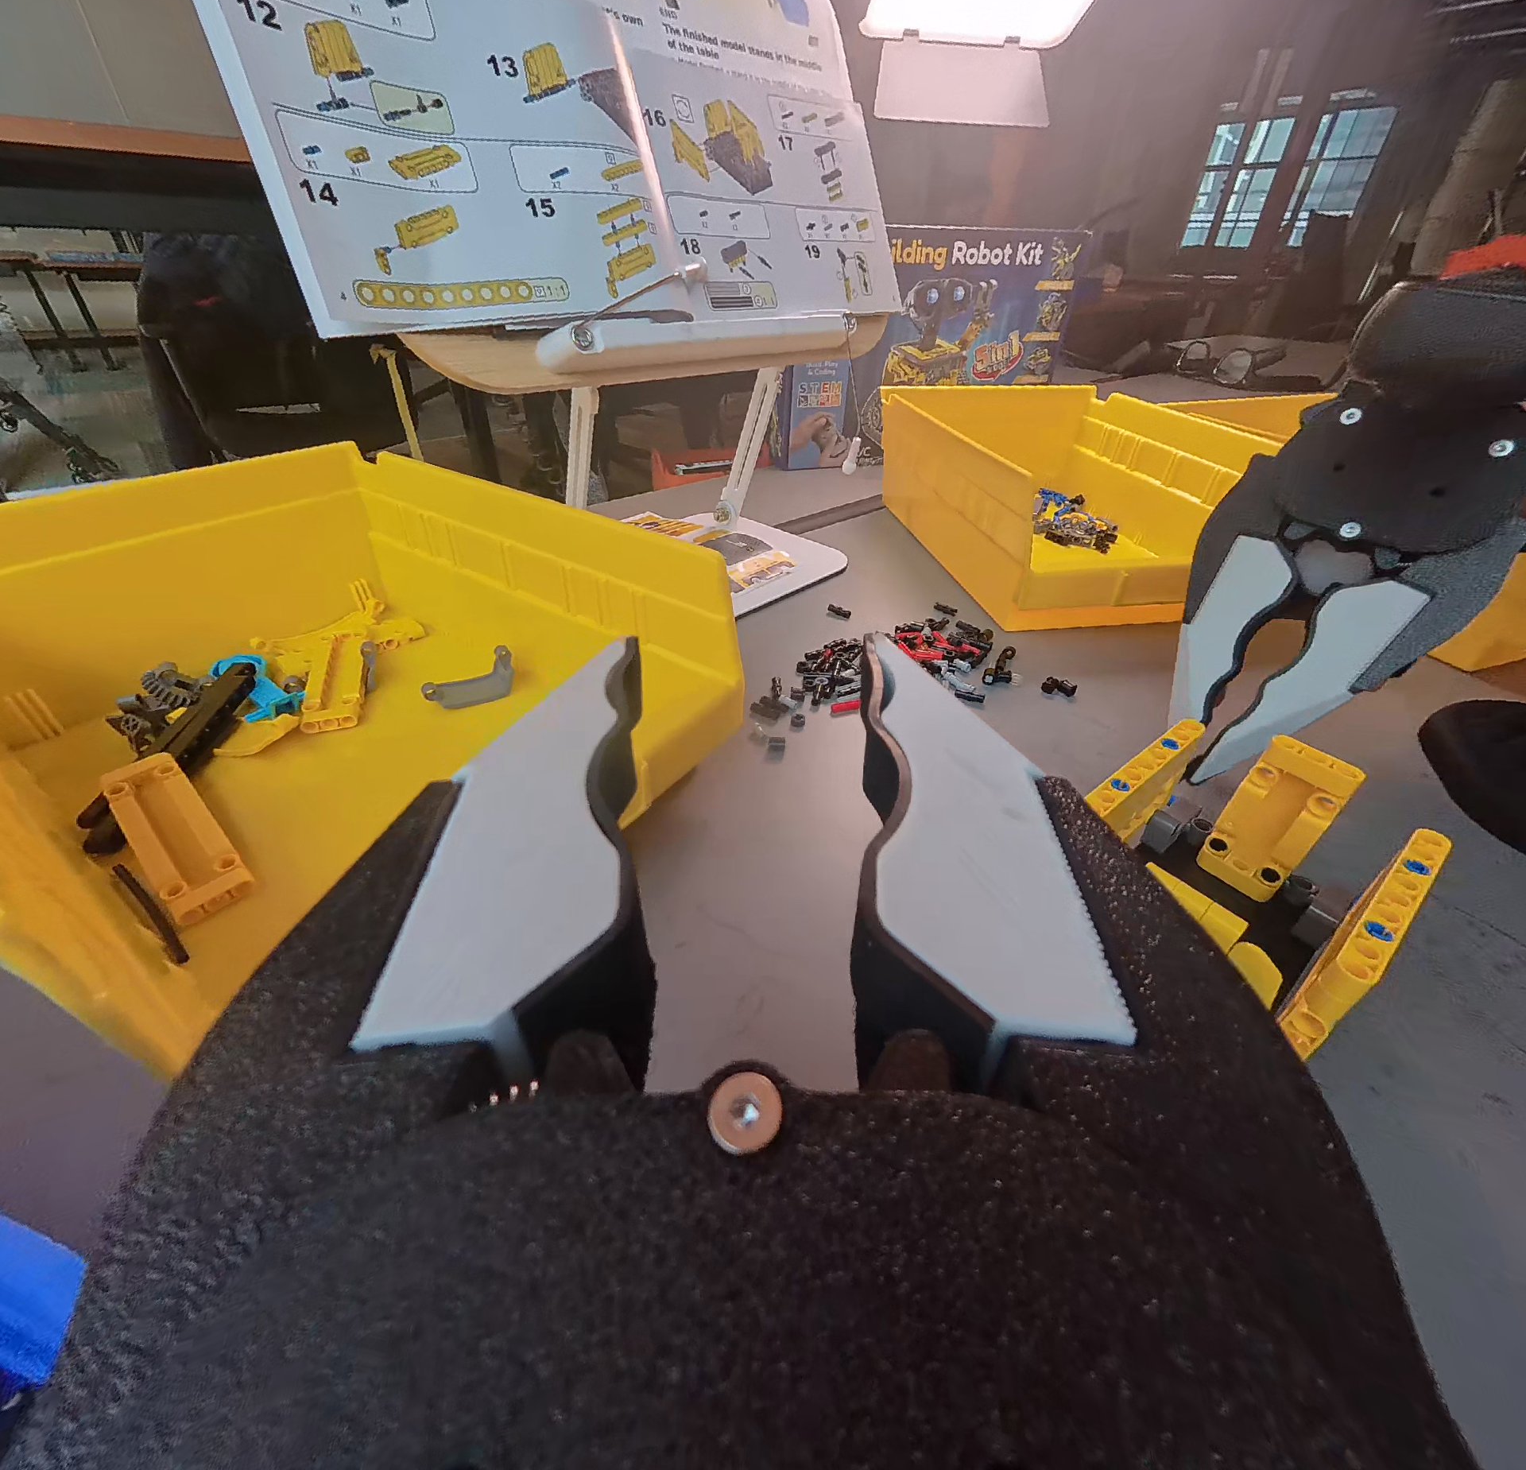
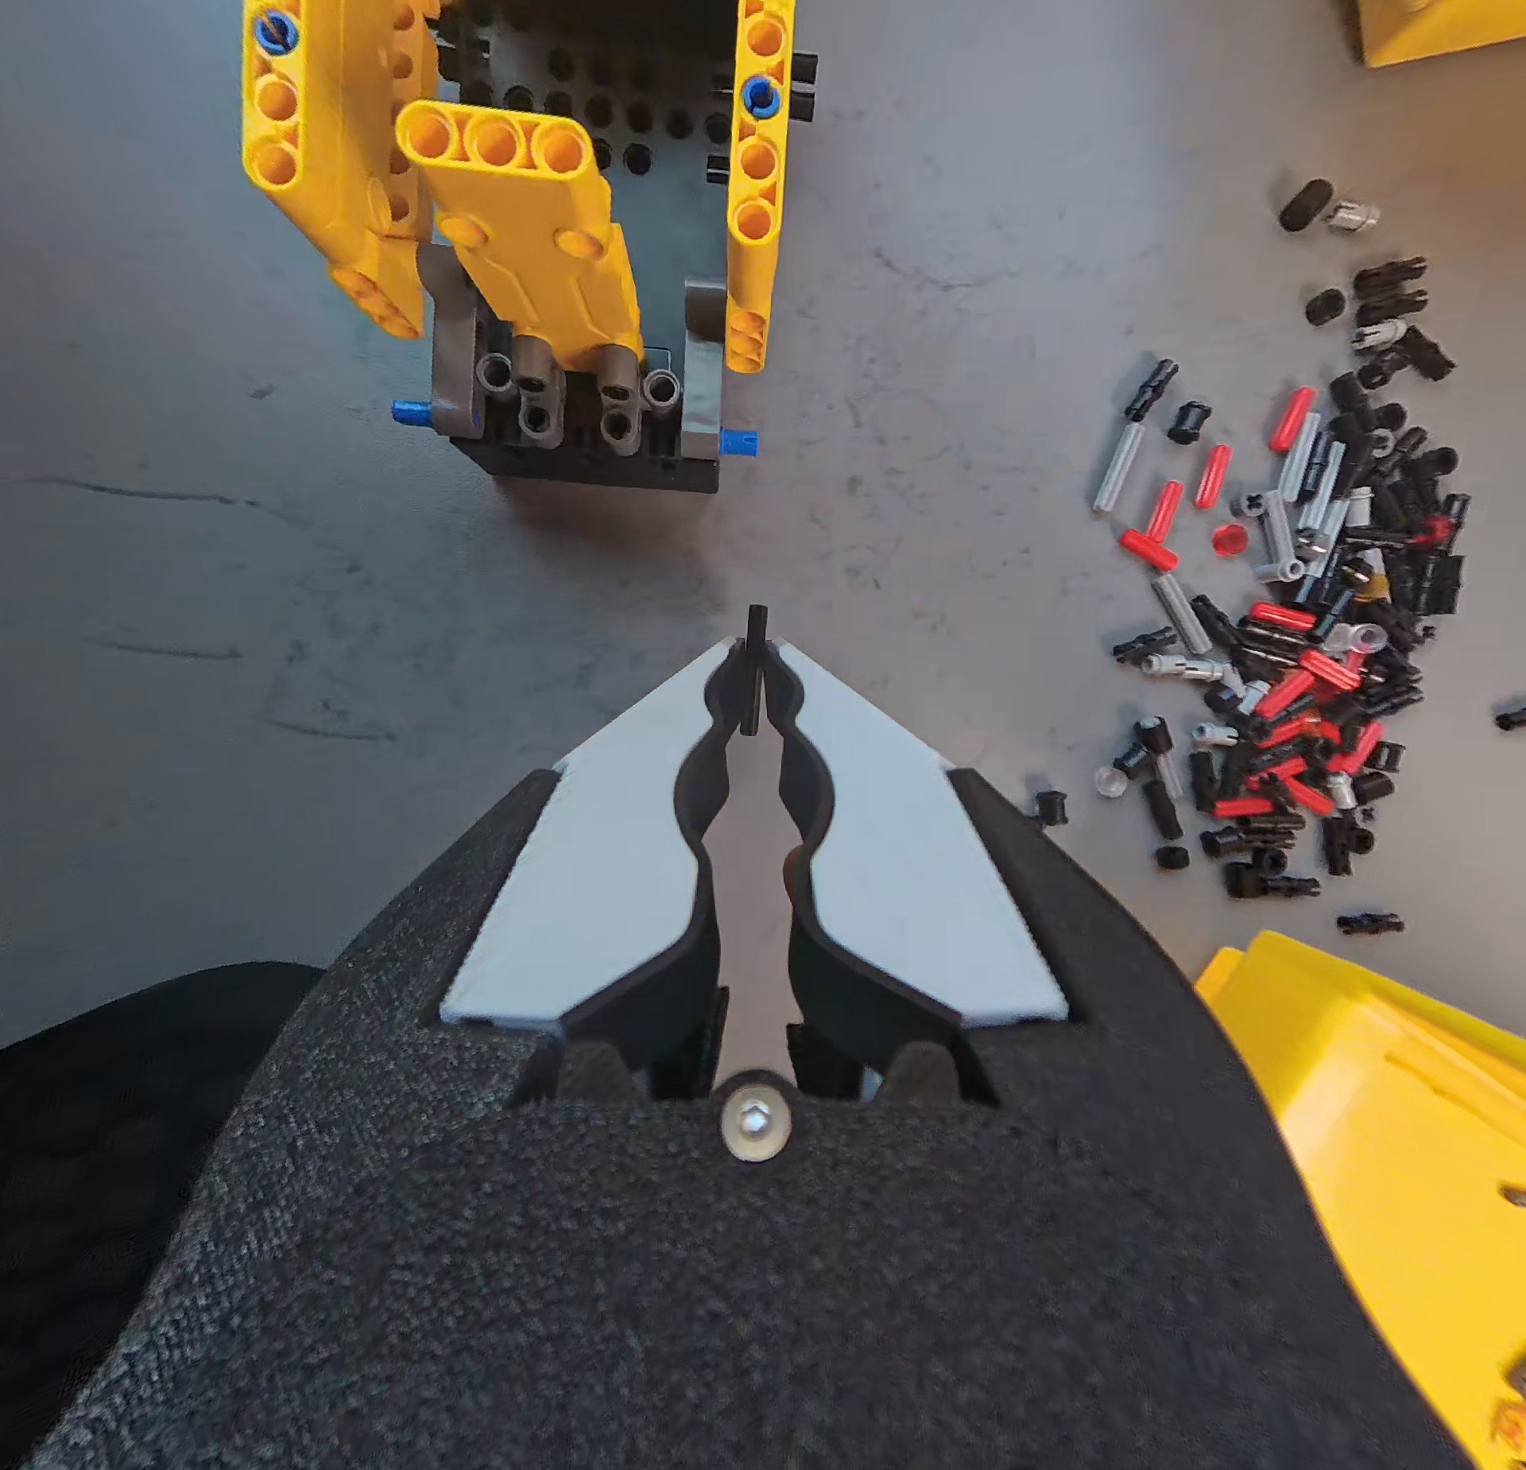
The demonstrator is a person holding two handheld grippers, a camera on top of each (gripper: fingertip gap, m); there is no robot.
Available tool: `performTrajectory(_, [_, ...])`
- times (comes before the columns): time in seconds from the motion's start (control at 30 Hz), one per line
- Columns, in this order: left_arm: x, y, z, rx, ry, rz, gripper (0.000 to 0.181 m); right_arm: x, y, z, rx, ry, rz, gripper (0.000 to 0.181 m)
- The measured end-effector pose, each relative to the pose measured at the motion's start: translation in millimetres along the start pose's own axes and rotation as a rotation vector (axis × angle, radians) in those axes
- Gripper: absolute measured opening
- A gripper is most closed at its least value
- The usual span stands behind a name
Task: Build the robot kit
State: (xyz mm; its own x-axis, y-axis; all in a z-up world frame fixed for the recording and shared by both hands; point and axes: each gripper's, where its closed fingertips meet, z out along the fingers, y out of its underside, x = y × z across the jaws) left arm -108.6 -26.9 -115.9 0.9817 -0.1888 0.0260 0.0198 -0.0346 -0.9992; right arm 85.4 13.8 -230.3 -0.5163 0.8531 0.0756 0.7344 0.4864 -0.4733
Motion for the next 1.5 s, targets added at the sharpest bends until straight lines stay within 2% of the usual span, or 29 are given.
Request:
performTrajectory(0.23, [0.6,2.3,0.2,-0.012,0.007,-0.009,0.051,3.7,4.8,9.4,-0.036,-0.018,-0.037,0.004])
performTrajectory(0.57, [-0.7,7.5,1.8,-0.03,0.0,0.0,0.049,6.4,4.4,8.9,0.004,-0.014,-0.016,0.011])
performTrajectory(0.73, [-1.6,7.9,1.2,-0.031,-0.005,0.002,0.049,8.4,3.9,-14.2,0.056,0.032,0.004,0.013])
performTrajectory(0.93, [-0.6,12.3,3.7,-0.046,0.003,-0.011,0.049,3.9,21.7,-34.7,0.078,0.106,0.083,0.015])
performTrajectory(1.17, [2.9,16.1,6.0,-0.06,0.022,-0.02,0.049,0.4,16.9,-12.4,0.178,0.099,0.184,0.013])
performTrajectory(1.27, [7.8,13.4,5.3,-0.047,0.052,-0.024,0.048,2.9,14.6,-1.8,0.164,0.081,0.179,0.012])
performTrajectory(1.37, [16.7,12.7,5.4,-0.048,0.101,-0.019,0.047,-0.4,12.7,4.3,0.144,0.049,0.163,0.003])
performTrajectory(1.43, [24.9,12.8,5.9,-0.052,0.146,-0.024,0.045,0.1,11.7,4.5,0.14,0.07,0.14,0.003])
performTrajectory(1.5, [35.3,11.7,5.8,-0.051,0.202,-0.039,0.045,1.8,-1.9,-3.3,0.227,0.148,0.071,0.002])
